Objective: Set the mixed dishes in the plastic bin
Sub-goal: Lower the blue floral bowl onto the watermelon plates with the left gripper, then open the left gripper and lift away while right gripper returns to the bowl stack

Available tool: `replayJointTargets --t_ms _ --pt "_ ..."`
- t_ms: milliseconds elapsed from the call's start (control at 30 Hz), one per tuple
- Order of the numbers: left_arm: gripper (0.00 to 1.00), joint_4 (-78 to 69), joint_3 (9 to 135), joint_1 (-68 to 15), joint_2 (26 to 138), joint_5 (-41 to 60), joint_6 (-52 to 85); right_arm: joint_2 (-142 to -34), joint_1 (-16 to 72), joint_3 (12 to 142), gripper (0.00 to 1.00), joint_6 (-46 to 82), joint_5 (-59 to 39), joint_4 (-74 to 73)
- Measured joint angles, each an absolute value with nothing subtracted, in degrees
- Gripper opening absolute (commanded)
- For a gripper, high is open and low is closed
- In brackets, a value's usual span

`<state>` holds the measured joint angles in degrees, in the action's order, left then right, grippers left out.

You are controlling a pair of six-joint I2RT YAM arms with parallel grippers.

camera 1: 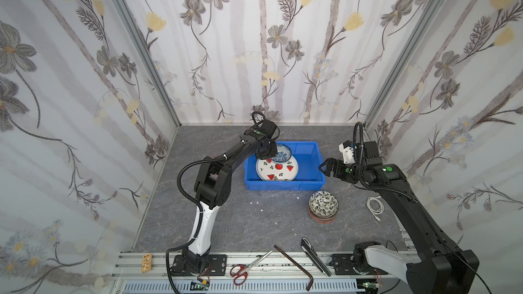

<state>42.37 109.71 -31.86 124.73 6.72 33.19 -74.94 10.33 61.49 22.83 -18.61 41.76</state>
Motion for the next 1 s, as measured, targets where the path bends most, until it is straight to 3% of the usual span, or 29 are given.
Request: replayJointTargets --t_ms 67,267,367,467,800,1000 --pt "0.39 42.4 109.7 -31.9 124.0 6.7 33.2 -74.9 10.3 61.6 1.00 22.5 -17.3 42.2" --pt "0.63 42.4 109.3 -31.9 120.3 6.7 33.2 -74.1 10.3 61.6 0.99 21.8 -13.6 45.8" --pt "0.76 42.4 108.3 -31.9 118.0 6.8 33.2 -73.4 10.4 60.9 0.97 21.4 -11.4 47.9" --pt "0.98 42.5 107.1 -32.2 115.0 6.9 33.2 -72.7 10.4 59.6 0.95 21.2 -9.6 50.1" --pt "1.00 42.3 99.6 -36.5 104.5 6.5 34.3 -71.1 11.5 55.0 0.83 20.5 -5.6 55.3" --pt "1.00 41.8 92.7 -40.1 98.5 6.7 36.2 -70.9 12.7 55.0 0.67 20.5 -3.9 56.4"
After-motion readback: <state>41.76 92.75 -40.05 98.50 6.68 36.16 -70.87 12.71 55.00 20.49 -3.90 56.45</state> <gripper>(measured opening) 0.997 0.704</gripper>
